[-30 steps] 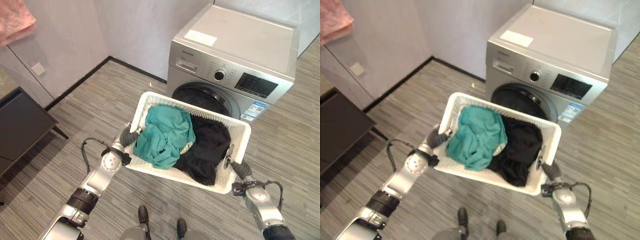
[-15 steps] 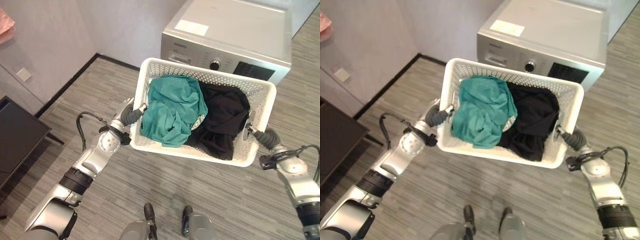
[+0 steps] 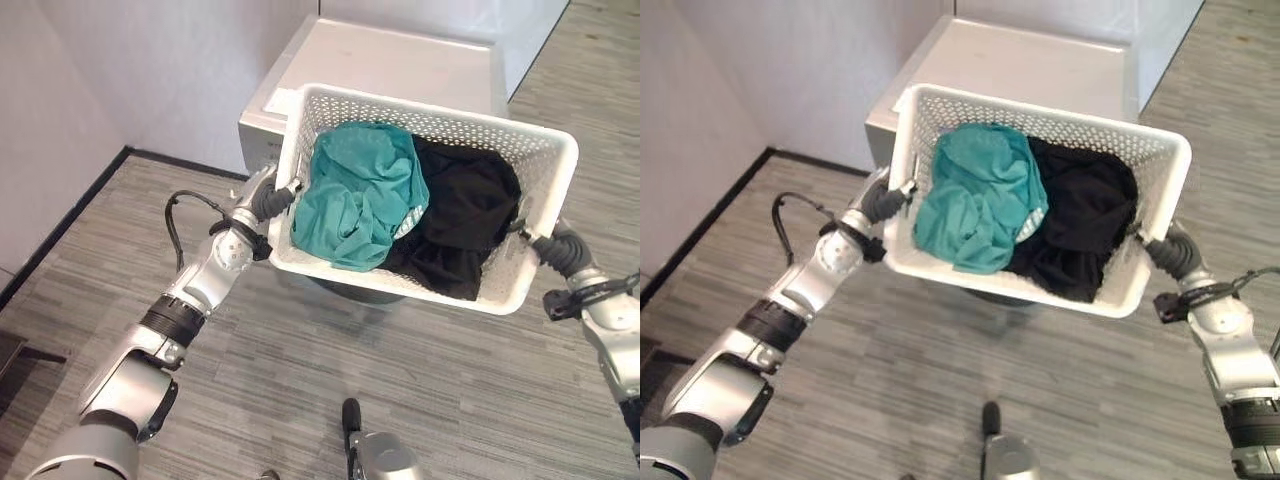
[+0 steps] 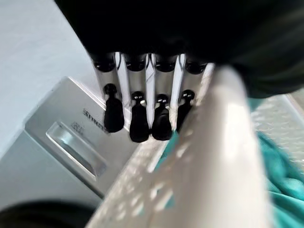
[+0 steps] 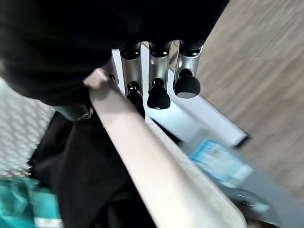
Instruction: Grab the laundry basket,head to the washer,open it,put in the laundry and shut it.
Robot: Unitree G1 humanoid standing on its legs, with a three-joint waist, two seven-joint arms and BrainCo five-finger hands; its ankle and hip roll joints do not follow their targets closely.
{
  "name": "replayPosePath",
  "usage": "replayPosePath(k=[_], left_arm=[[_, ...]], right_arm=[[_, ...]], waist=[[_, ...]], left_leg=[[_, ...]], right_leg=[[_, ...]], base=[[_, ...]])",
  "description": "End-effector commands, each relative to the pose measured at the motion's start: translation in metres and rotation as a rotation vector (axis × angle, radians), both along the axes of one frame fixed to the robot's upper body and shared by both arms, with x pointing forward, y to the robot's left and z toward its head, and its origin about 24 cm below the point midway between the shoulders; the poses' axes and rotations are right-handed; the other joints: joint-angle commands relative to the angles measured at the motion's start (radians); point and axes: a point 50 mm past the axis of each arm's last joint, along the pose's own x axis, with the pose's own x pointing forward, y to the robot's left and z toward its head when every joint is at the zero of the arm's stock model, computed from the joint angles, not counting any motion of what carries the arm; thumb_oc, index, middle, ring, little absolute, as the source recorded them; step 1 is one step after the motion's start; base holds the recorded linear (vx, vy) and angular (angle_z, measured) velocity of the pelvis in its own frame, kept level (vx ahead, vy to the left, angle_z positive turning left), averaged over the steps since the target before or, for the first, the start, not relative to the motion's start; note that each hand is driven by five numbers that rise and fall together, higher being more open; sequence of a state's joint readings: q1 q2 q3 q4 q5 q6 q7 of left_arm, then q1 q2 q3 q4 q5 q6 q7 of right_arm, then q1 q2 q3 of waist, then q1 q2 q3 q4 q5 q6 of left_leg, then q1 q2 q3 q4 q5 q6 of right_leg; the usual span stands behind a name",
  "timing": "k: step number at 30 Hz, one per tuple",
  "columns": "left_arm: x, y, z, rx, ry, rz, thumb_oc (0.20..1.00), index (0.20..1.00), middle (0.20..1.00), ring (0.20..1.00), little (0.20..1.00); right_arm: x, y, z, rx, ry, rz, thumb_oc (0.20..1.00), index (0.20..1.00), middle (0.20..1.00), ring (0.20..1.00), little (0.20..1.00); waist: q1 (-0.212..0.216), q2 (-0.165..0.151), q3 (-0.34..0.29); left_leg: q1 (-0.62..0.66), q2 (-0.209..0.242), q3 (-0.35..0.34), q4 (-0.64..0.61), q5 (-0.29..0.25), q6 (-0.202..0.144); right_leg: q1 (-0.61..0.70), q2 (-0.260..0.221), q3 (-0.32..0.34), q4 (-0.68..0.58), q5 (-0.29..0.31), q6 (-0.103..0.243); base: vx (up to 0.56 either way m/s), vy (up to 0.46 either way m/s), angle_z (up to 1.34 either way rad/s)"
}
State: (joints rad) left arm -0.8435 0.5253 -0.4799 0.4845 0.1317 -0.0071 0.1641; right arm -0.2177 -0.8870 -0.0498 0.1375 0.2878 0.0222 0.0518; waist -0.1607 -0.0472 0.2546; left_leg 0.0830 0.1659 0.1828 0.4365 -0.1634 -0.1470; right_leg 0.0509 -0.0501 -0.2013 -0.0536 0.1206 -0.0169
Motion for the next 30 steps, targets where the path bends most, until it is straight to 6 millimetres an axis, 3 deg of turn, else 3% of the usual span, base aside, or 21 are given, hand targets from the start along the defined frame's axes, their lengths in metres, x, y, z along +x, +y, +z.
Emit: replayPosePath(k=[1,4,6,7,8,10,16,21,23,25,26,27,28,29,30], left_arm=[[-0.001,0.083,0.086,-0.088,-0.307,0.316,0.2,0.2,0.2,0.2,0.2],[-0.006,0.09,0.091,-0.127,-0.334,0.32,0.2,0.2,0.2,0.2,0.2],[-0.009,0.095,0.09,-0.119,-0.339,0.322,0.2,0.2,0.2,0.2,0.2],[-0.009,0.094,0.087,-0.104,-0.329,0.321,0.2,0.2,0.2,0.2,0.2],[-0.007,0.093,0.082,-0.087,-0.311,0.32,0.2,0.2,0.2,0.2,0.2],[-0.005,0.092,0.08,-0.076,-0.299,0.317,0.2,0.2,0.2,0.2,0.2],[-0.002,0.093,0.069,-0.033,-0.245,0.317,0.2,0.2,0.2,0.2,0.2],[0.006,0.082,0.068,-0.01,-0.211,0.298,0.2,0.2,0.2,0.2,0.2],[0.017,0.073,0.078,0.007,-0.182,0.282,0.2,0.2,0.2,0.2,0.2],[0.021,0.072,0.087,-0.003,-0.178,0.291,0.2,0.2,0.2,0.2,0.2],[0.024,0.068,0.091,0.01,-0.177,0.296,0.2,0.2,0.2,0.2,0.2],[0.024,0.069,0.092,0.009,-0.178,0.299,0.2,0.2,0.2,0.2,0.2],[0.027,0.067,0.094,0.011,-0.173,0.305,0.2,0.2,0.2,0.2,0.2],[0.029,0.063,0.096,0.021,-0.17,0.302,0.2,0.2,0.2,0.2,0.2],[0.029,0.063,0.096,0.02,-0.17,0.302,0.2,0.2,0.2,0.2,0.2]], right_arm=[[0.0,-0.036,0.074,-0.04,-0.238,-0.146,0.2,0.2,0.2,0.2,0.2],[0.006,-0.019,0.079,-0.053,-0.251,-0.074,0.2,0.2,0.2,0.2,0.2],[0.007,-0.016,0.08,-0.083,-0.249,-0.064,0.2,0.2,0.2,0.2,0.2],[0.007,-0.018,0.079,-0.107,-0.243,-0.08,0.2,0.2,0.2,0.2,0.2],[0.008,-0.027,0.076,-0.108,-0.221,-0.127,0.2,0.2,0.2,0.2,0.2],[0.01,-0.031,0.071,-0.091,-0.204,-0.148,0.2,0.2,0.2,0.2,0.2],[0.023,-0.038,0.049,-0.057,-0.095,-0.186,0.2,0.2,0.2,0.2,0.2],[0.023,-0.049,0.051,-0.024,-0.082,-0.231,0.2,0.2,0.2,0.2,0.2],[0.026,-0.056,0.062,-0.017,-0.097,-0.256,0.2,0.2,0.2,0.2,0.2],[0.037,-0.052,0.07,-0.026,-0.097,-0.257,0.2,0.2,0.2,0.2,0.2],[0.041,-0.054,0.074,-0.038,-0.079,-0.278,0.2,0.2,0.2,0.2,0.2],[0.042,-0.053,0.075,-0.039,-0.081,-0.275,0.2,0.2,0.2,0.2,0.2],[0.043,-0.053,0.077,-0.049,-0.077,-0.277,0.2,0.2,0.2,0.2,0.2],[0.043,-0.056,0.081,-0.074,-0.08,-0.297,0.2,0.2,0.2,0.2,0.2],[0.044,-0.055,0.081,-0.075,-0.08,-0.297,0.2,0.2,0.2,0.2,0.2]], waist=[[0.066,-0.04,-0.114],[0.105,-0.049,-0.11],[0.137,-0.036,-0.118],[0.144,-0.03,-0.121],[0.142,-0.006,-0.134],[0.142,0.0,-0.142],[0.157,0.009,-0.156],[0.149,-0.006,-0.143],[0.146,-0.029,-0.118],[0.139,-0.038,-0.101],[0.138,-0.039,-0.107],[0.139,-0.041,-0.106],[0.14,-0.034,-0.117],[0.154,-0.02,-0.127],[0.155,-0.023,-0.128]], left_leg=[[-0.138,0.012,-0.149,0.269,0.228,0.079],[-0.186,-0.022,-0.182,0.053,0.16,0.095],[-0.191,-0.048,-0.232,-0.217,0.162,0.075],[-0.196,-0.052,-0.244,-0.309,0.212,0.065],[-0.162,-0.045,-0.253,-0.366,0.206,0.062],[-0.143,-0.056,-0.27,-0.381,0.202,0.061],[-0.065,-0.065,-0.223,-0.403,0.18,0.081],[-0.082,-0.048,-0.215,-0.378,0.188,0.064],[-0.187,-0.028,-0.228,-0.185,0.255,0.045],[-0.276,-0.045,-0.243,-0.027,0.245,0.067],[-0.313,-0.045,-0.179,-0.076,0.222,0.076],[-0.31,-0.048,-0.174,-0.081,0.223,0.077],[-0.316,-0.058,-0.131,-0.182,0.22,0.08],[-0.348,-0.078,-0.086,-0.302,0.244,0.073],[-0.342,-0.083,-0.081,-0.313,0.249,0.075]], right_leg=[[-0.061,0.025,0.085,0.069,-0.095,0.058],[-0.022,0.006,0.135,0.058,-0.12,0.08],[0.011,0.005,0.154,0.051,-0.149,0.095],[0.026,0.003,0.158,0.056,-0.165,0.095],[0.026,0.013,0.168,0.089,-0.192,0.099],[0.019,0.009,0.175,0.106,-0.188,0.102],[0.02,-0.006,0.211,0.158,-0.212,0.105],[0.032,0.012,0.211,0.147,-0.229,0.091],[0.055,0.027,0.189,0.116,-0.222,0.068],[0.069,0.035,0.17,0.098,-0.217,0.061],[0.094,0.034,0.155,0.075,-0.228,0.067],[0.095,0.03,0.158,0.072,-0.228,0.068],[0.111,0.03,0.155,0.057,-0.235,0.078],[0.134,0.033,0.153,0.053,-0.252,0.087],[0.133,0.027,0.154,0.054,-0.254,0.089]], base=[[0.09,-0.032,-0.91],[0.21,0.095,-0.42],[0.27,0.172,-0.18],[0.33,0.204,-0.01],[0.22,0.145,-0.02],[0.18,0.147,-0.22],[0.15,0.065,-0.4],[0.09,-0.084,-0.01],[0.06,-0.232,0.49],[0.11,-0.117,0.69],[0.2,-0.019,0.54],[0.28,0.078,0.44],[0.33,0.183,0.36],[0.33,0.181,0.28],[0.29,0.17,0.22]])
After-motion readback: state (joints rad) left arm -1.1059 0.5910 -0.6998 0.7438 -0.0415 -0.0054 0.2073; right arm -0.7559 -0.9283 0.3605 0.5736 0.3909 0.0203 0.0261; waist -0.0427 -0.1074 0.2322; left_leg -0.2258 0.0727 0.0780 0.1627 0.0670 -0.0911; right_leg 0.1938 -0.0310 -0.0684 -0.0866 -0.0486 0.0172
